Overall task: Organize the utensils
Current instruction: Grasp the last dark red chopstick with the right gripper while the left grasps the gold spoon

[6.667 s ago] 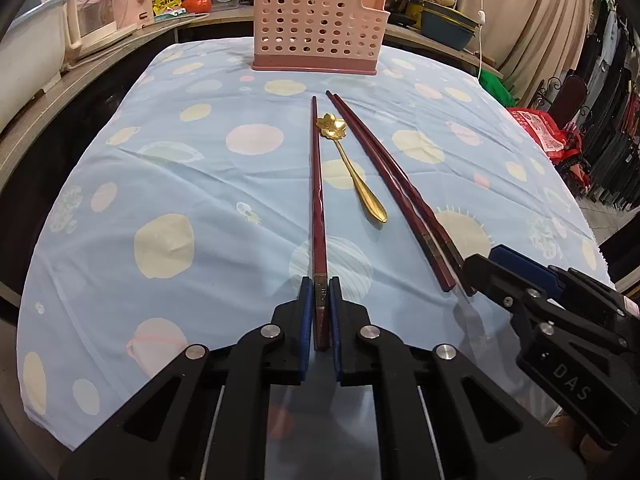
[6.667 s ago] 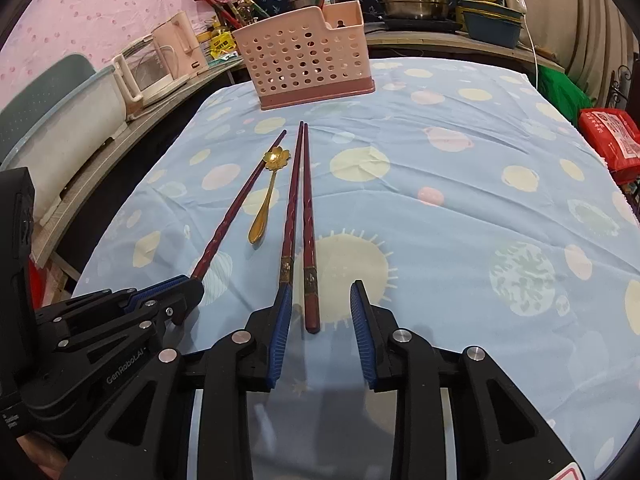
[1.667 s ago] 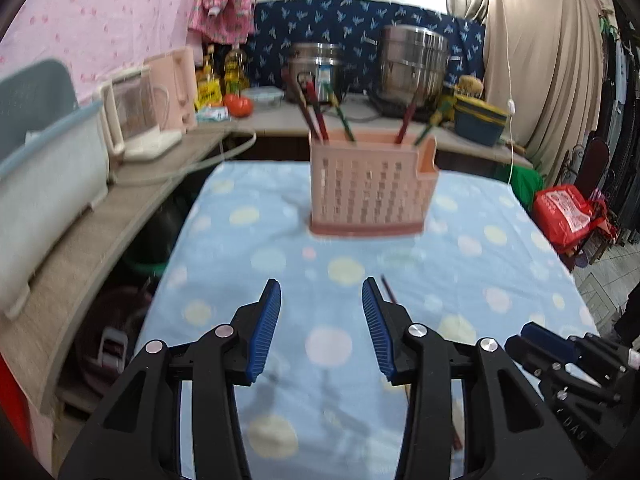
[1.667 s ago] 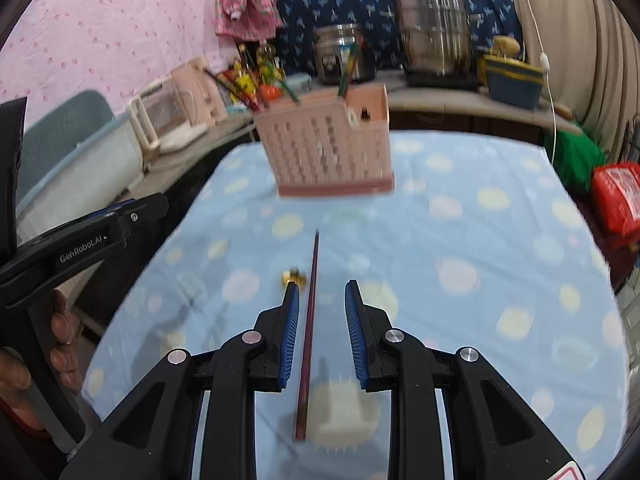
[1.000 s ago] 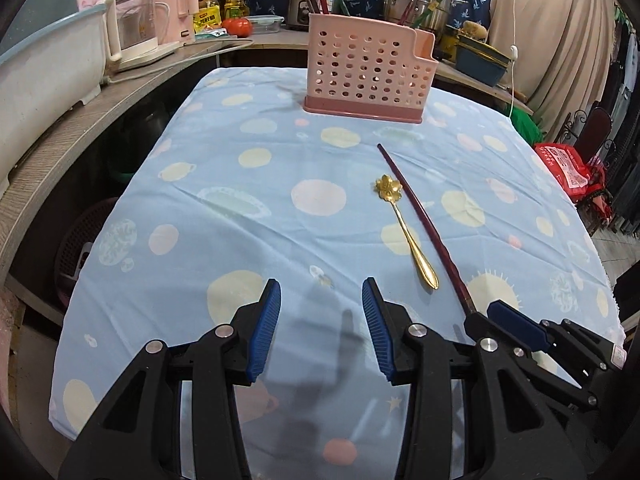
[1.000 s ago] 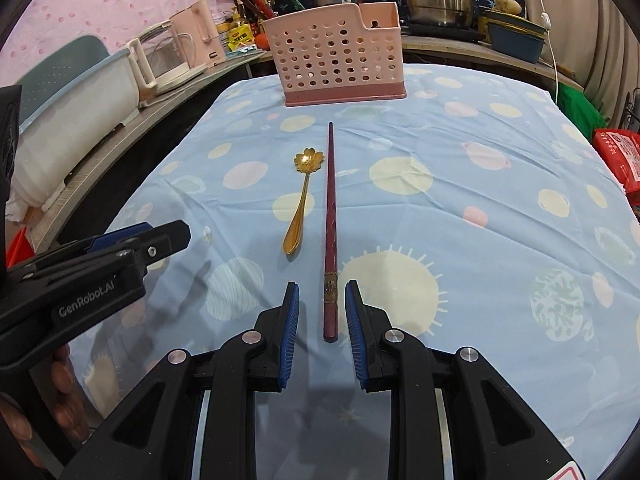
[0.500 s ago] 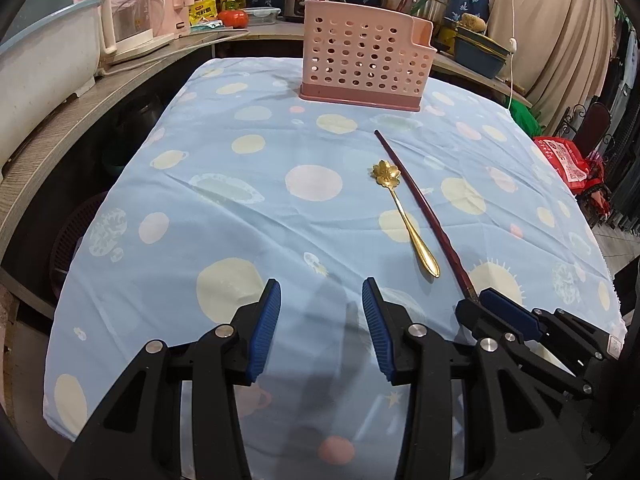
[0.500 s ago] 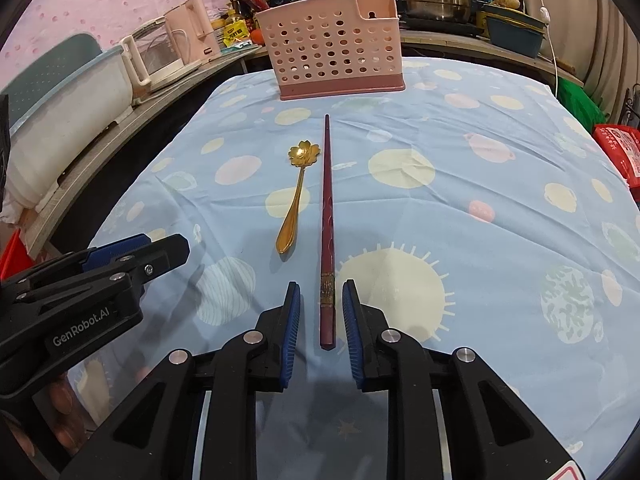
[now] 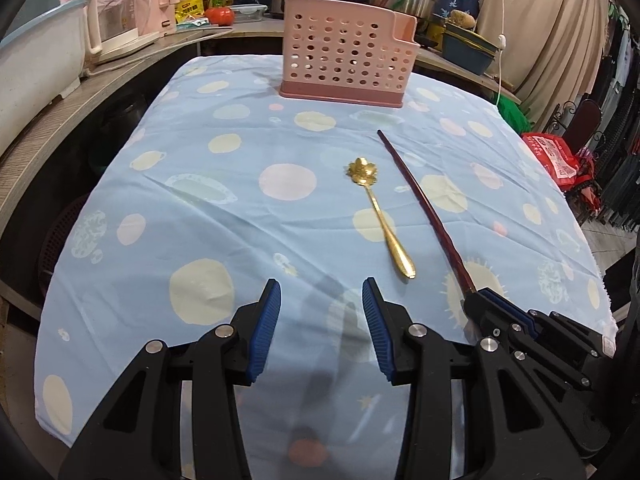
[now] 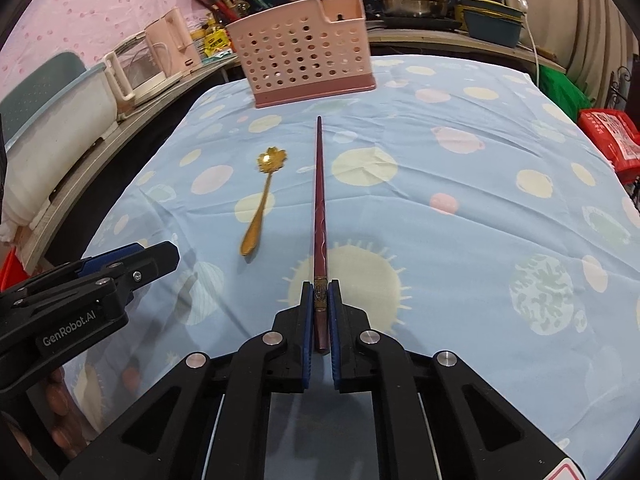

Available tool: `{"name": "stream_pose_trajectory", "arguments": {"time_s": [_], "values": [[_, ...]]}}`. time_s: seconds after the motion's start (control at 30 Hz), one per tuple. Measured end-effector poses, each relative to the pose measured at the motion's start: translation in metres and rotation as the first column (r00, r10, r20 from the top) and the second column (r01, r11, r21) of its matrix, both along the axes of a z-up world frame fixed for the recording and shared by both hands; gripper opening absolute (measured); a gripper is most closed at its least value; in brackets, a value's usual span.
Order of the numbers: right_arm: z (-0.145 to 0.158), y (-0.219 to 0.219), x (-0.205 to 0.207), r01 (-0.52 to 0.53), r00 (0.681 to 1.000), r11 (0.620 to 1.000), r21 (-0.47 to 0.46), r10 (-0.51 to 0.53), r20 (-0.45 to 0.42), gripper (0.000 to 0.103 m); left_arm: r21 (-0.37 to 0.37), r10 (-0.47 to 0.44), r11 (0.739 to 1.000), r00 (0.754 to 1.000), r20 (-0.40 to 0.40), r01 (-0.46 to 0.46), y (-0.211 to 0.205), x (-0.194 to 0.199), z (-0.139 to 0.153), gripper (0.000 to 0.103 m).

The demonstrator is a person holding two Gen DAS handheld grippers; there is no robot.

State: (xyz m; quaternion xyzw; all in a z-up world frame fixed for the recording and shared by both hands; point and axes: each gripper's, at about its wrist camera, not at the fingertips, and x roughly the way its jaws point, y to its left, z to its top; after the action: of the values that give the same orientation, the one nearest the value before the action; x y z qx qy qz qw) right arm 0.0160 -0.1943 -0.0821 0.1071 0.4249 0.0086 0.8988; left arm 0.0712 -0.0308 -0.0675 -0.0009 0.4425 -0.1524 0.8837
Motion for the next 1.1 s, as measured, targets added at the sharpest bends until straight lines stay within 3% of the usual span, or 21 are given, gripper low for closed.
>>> {"name": "stream_pose_trajectory", "arguments": {"time_s": [0.13, 0.47, 0.6, 0.83, 1.1], "values": [[0.000, -0.014, -0.006, 0.034, 0.999, 0.999, 0.018, -0.034, -0.003, 0.007, -0.004, -0.021, 1.000, 1.000, 0.001, 0.021, -0.015, 0.001, -0.001, 0.051], [-0.002, -0.023, -0.008, 0.045, 0.999, 0.998, 0.043, -0.045, -0.001, 0.007, -0.024, -0.046, 0.999, 0.998, -0.036, 0.045, -0.043, 0.019, -0.014, 0.049], [-0.003, -0.024, -0.008, 0.044, 0.999, 0.998, 0.050, -0.044, 0.000, 0.007, -0.013, -0.043, 0.999, 0.998, -0.035, 0.042, -0.046, 0.024, -0.018, 0.041], [-0.004, -0.024, -0.007, 0.043, 0.999, 0.998, 0.050, -0.043, 0.003, 0.007, -0.017, -0.066, 0.998, 0.997, -0.032, 0.066, -0.046, 0.025, -0.020, 0.011], [0.002, -0.025, -0.010, 0.043, 0.999, 0.998, 0.047, -0.043, 0.015, 0.007, -0.045, -0.069, 0.997, 0.997, -0.018, 0.069, -0.034, 0.017, -0.010, 0.010]]}}
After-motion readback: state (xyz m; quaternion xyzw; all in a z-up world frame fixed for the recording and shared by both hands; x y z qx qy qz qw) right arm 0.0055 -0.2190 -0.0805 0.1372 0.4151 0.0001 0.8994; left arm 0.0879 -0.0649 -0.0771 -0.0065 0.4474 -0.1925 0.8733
